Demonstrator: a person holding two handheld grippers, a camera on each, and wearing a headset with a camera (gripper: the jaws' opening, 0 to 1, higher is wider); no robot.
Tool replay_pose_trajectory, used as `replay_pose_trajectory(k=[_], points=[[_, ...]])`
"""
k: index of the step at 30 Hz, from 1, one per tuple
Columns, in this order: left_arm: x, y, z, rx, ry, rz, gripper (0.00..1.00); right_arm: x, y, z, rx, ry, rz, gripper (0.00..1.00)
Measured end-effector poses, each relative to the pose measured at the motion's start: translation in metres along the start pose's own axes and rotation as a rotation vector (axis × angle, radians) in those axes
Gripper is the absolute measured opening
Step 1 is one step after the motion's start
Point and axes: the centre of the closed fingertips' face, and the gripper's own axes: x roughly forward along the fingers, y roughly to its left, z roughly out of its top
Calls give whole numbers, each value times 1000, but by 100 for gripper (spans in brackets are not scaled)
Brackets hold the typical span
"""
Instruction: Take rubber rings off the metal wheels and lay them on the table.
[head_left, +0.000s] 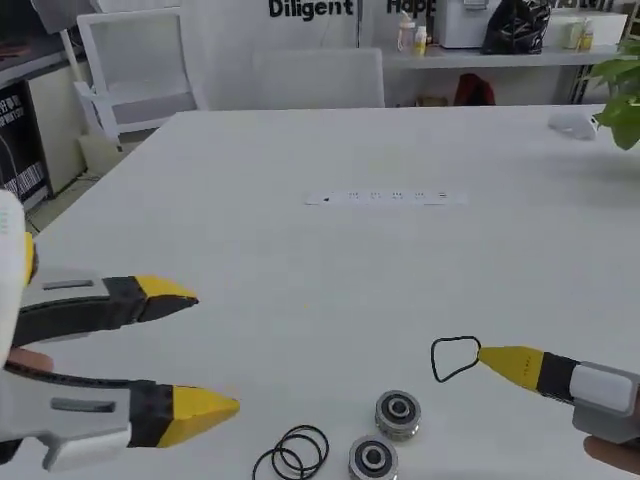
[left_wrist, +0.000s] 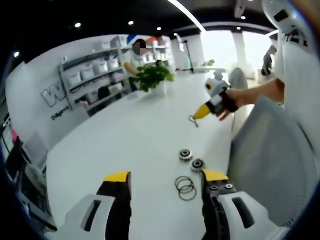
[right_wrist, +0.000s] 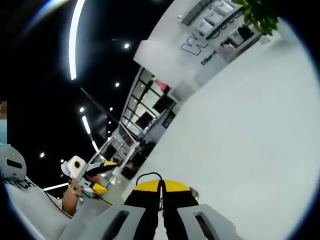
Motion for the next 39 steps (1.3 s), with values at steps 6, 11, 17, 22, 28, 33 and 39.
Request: replay_pose_trajectory(k=[6, 11, 17, 22, 28, 33, 39], points=[[-17, 3, -13, -37, -13, 41, 59, -1, 6, 6, -35, 11, -15, 0], [-25, 1, -28, -58, -9, 52, 68, 4, 17, 7, -59, 30, -5, 0], [-42, -2, -50, -101, 3, 78, 69, 14, 32, 5, -95, 68, 21, 0], [-54, 4, -64, -150, 6, 129, 70, 24, 43, -4, -95, 102, 55, 0], [-59, 1, -75, -180, 12, 148, 71, 35, 54, -9, -110, 140, 85, 0], [-59, -1, -80, -194, 16, 153, 71, 44, 56, -21, -170, 215, 77, 0], [-56, -7, -82, -204, 22, 146, 70, 60, 59, -34, -266, 299, 70, 0]])
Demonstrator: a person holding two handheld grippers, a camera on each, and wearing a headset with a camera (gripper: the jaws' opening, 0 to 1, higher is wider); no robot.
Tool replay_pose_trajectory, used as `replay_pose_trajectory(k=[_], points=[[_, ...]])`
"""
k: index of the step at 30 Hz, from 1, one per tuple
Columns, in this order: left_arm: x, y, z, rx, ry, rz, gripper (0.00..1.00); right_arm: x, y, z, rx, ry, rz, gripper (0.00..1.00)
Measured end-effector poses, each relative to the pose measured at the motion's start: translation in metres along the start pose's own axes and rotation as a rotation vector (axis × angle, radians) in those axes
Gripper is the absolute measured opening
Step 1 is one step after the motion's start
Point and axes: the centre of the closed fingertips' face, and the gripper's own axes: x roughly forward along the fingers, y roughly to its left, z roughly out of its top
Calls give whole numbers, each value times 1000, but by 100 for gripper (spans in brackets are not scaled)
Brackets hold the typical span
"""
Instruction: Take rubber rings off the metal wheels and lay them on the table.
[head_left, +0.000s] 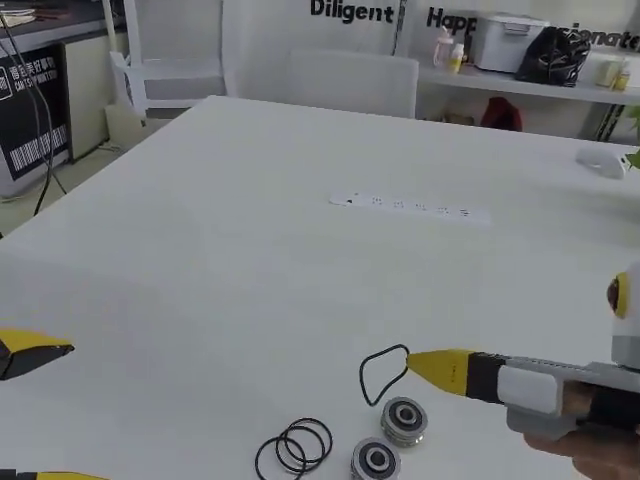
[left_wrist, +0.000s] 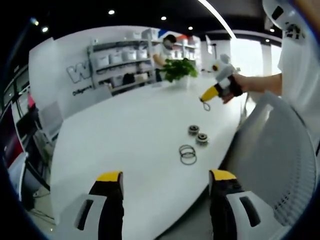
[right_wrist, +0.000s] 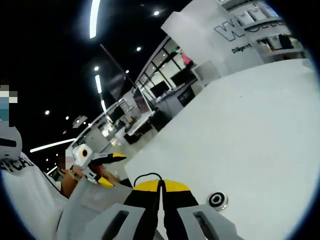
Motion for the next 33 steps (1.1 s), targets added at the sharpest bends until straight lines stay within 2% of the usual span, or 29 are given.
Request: replay_pose_trajectory(k=[6, 7, 10, 16, 24, 28, 33], points=[[0, 1, 1, -9, -4, 5, 70, 18, 2, -9, -87, 81, 2, 0], [0, 1, 0, -8, 0, 3, 70, 22, 1, -16, -116, 120, 5, 0], [0, 0, 1, -3, -2, -2, 70, 29, -3, -23, -160, 166, -5, 0], [0, 0, 0, -2, 0, -3, 70, 41, -6, -35, -198, 225, -3, 0], [-2, 2, 0, -1, -2, 5, 70, 54, -19, -48, -217, 302, -2, 0], [-3, 4, -3, 4, 10, 10, 70, 63, -27, -64, -218, 379, 0, 0], [-4, 5, -3, 7, 9, 13, 70, 68, -38, -80, -286, 465, -24, 0]])
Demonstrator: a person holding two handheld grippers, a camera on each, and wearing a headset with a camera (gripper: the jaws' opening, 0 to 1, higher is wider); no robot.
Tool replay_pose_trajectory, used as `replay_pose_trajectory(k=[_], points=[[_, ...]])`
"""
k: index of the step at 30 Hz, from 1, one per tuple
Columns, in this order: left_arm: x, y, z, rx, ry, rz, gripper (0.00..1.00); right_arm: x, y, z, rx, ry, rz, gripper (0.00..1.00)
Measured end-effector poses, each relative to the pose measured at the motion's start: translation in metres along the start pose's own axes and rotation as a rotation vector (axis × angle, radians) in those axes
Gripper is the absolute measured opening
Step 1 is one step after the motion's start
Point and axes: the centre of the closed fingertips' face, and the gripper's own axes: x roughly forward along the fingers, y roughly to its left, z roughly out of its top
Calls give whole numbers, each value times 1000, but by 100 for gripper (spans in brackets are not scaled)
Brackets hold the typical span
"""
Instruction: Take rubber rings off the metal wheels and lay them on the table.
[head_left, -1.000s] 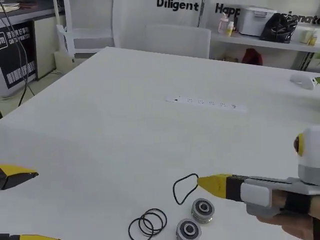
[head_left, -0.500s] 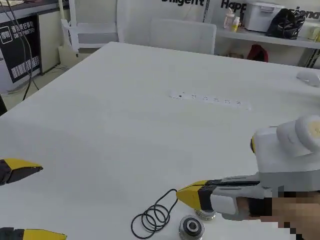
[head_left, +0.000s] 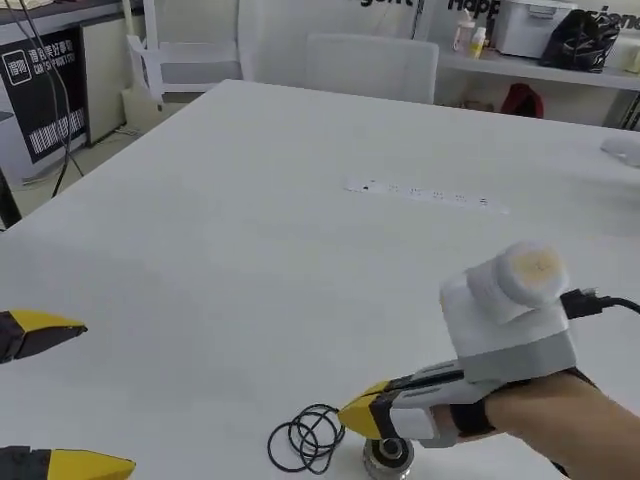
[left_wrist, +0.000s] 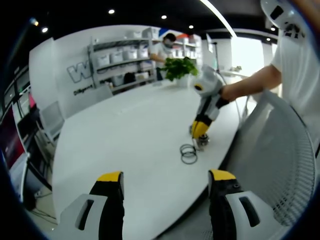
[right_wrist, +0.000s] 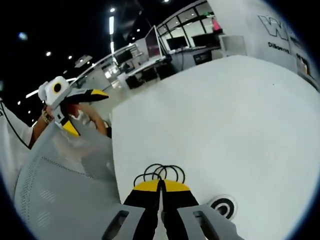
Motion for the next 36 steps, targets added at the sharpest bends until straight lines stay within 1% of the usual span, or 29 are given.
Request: replay_pose_trajectory(k=[3, 6, 11, 12, 15, 19, 27, 31, 36], points=[[0, 0, 2, 1, -1, 3, 70, 8, -1, -8, -61, 58, -5, 0], [0, 0, 4, 4, -1, 6, 70, 13, 0, -10, -92, 83, -4, 0], [1, -1, 5, 7, 2, 6, 69, 19, -2, -15, -113, 114, -7, 0], [1, -2, 5, 8, 3, 4, 69, 19, -2, -14, -121, 111, -5, 0], [1, -3, 5, 9, 6, 3, 69, 20, -2, -14, -109, 116, -10, 0], [1, -3, 5, 11, 8, 3, 69, 20, -3, -14, -123, 119, -17, 0], [-1, -3, 6, 20, 10, 2, 69, 17, -3, -13, -118, 112, -24, 0], [-1, -3, 7, 26, 13, 0, 69, 13, -4, -12, -133, 105, -39, 7], [-1, -2, 7, 29, 19, -3, 69, 2, -4, -8, -163, 96, -50, 15]])
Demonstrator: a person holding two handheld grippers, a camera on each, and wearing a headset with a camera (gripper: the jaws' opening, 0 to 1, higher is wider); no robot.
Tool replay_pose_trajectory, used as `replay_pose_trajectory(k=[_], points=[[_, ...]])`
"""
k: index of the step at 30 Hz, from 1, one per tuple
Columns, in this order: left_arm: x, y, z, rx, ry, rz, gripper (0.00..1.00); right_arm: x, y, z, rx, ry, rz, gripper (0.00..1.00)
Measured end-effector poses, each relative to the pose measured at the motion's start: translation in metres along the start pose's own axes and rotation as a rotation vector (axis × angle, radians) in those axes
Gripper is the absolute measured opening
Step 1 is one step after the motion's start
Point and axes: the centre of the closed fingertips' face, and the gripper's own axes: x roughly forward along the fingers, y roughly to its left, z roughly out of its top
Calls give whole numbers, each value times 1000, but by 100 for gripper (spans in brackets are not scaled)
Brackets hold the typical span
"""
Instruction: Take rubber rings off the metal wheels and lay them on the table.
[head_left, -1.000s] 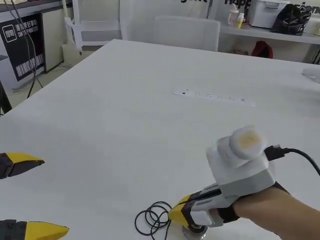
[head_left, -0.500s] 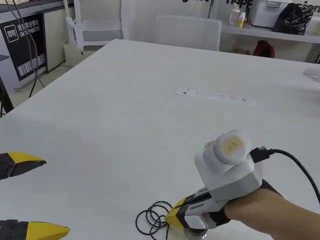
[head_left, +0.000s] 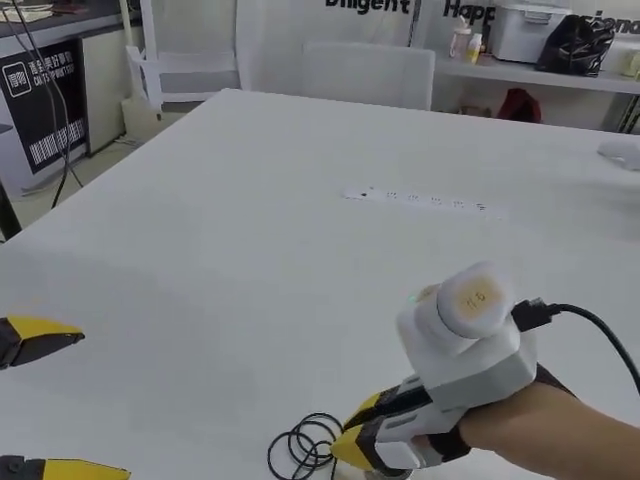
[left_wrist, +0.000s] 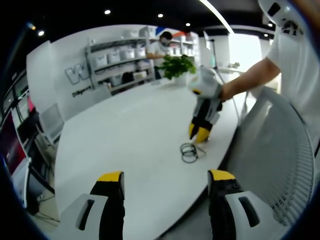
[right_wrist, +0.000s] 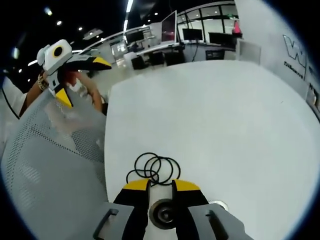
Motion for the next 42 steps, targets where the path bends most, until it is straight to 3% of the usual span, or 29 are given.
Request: replay_pose_trajectory(k=[9, 19, 22, 42], points=[[4, -4, 1, 16, 11, -21, 69, -23, 8, 6, -82, -17, -35, 29], [6, -7, 0, 19, 22, -36, 69, -51, 14, 10, -113, -47, -71, 45], [7, -6, -2, 22, 28, -36, 69, -66, 14, 16, -117, -90, -93, 48], [9, -4, -4, 21, 35, -44, 70, -140, 10, 21, -131, -225, -282, 65]])
